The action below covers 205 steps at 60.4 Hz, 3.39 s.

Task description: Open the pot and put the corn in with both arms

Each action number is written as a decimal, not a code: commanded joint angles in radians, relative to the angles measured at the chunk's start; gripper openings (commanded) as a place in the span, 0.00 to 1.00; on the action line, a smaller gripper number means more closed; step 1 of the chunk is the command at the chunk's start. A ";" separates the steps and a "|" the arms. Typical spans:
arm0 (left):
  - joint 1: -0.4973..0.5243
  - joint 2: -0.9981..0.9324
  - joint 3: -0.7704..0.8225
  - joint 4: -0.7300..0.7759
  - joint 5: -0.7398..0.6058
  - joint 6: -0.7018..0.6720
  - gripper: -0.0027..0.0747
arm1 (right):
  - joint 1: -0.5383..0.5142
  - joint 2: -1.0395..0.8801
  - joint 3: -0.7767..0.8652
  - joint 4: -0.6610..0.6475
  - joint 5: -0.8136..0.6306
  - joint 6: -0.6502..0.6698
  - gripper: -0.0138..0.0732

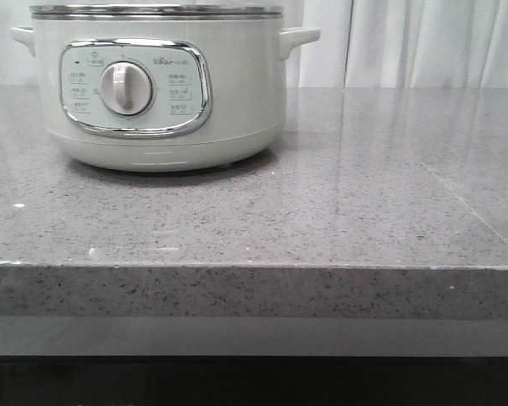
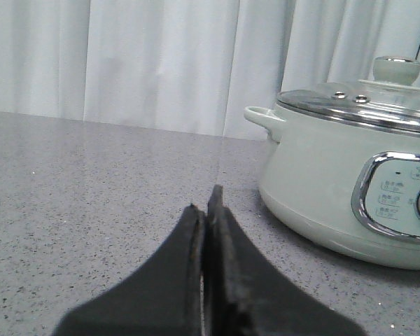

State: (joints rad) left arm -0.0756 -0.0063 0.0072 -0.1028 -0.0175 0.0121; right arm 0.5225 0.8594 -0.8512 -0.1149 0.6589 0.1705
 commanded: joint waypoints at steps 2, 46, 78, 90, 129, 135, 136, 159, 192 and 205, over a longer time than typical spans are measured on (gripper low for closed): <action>-0.006 -0.016 0.013 -0.008 -0.088 -0.012 0.01 | -0.006 -0.005 -0.026 -0.004 -0.065 -0.009 0.08; -0.006 -0.016 0.013 -0.008 -0.088 -0.012 0.01 | -0.110 -0.190 0.126 -0.019 -0.226 -0.012 0.08; -0.006 -0.016 0.013 -0.008 -0.088 -0.012 0.01 | -0.460 -0.821 0.819 0.083 -0.787 -0.011 0.08; -0.006 -0.016 0.013 -0.008 -0.088 -0.012 0.01 | -0.473 -0.891 0.868 0.084 -0.736 -0.011 0.08; -0.006 -0.014 0.013 -0.008 -0.088 -0.012 0.01 | -0.484 -0.892 0.868 0.109 -0.715 -0.041 0.08; -0.006 -0.014 0.013 -0.008 -0.088 -0.012 0.01 | -0.484 -0.892 0.868 0.190 -0.715 -0.136 0.08; -0.006 -0.014 0.013 -0.008 -0.088 -0.012 0.01 | -0.484 -0.892 0.868 0.200 -0.715 -0.150 0.08; -0.006 -0.014 0.013 -0.008 -0.088 -0.012 0.01 | -0.499 -0.892 0.868 0.220 -0.716 -0.205 0.08; -0.006 -0.014 0.013 -0.008 -0.088 -0.012 0.01 | -0.530 -0.891 0.868 0.221 -0.716 -0.203 0.08; -0.006 -0.014 0.013 -0.008 -0.088 -0.012 0.01 | -0.530 -0.891 0.868 0.221 -0.716 -0.203 0.08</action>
State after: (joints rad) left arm -0.0756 -0.0063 0.0072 -0.1049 -0.0218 0.0121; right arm -0.0038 -0.0096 0.0278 0.1040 0.0194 -0.0261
